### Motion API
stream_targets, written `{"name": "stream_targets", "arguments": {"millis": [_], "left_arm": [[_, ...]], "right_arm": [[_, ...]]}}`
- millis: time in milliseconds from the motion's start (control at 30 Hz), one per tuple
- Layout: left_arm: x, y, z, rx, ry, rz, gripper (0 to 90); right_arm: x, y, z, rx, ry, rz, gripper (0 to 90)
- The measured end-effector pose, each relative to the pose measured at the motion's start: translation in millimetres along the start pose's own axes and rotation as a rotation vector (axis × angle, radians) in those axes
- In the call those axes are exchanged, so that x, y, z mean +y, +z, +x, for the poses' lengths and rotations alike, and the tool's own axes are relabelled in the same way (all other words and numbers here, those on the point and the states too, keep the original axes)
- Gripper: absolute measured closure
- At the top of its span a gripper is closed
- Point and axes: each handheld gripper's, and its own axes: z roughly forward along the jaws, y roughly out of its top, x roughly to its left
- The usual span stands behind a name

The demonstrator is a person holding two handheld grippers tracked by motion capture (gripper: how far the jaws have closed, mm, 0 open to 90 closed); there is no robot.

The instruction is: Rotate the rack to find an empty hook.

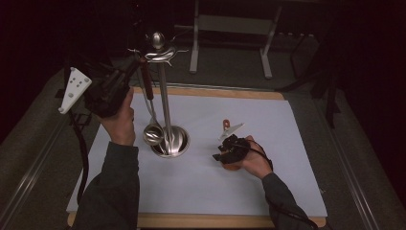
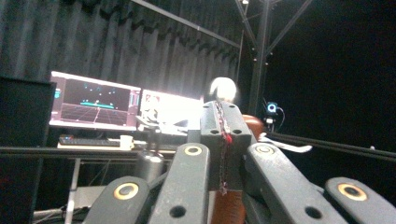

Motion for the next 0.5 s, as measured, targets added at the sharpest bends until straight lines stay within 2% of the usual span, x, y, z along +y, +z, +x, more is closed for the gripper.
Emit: {"name": "stream_targets", "arguments": {"millis": [267,500], "left_arm": [[1.3,-4.5,-5.3,-0.011,0.010,-0.010,89.8],[-1.0,-5.6,-6.6,-0.010,0.002,-0.011,89.9]], "right_arm": [[-1.4,1.9,-0.4,0.002,-0.001,-0.001,55.2],[-2.6,2.9,-0.7,0.002,0.004,0.001,55.2]]}}
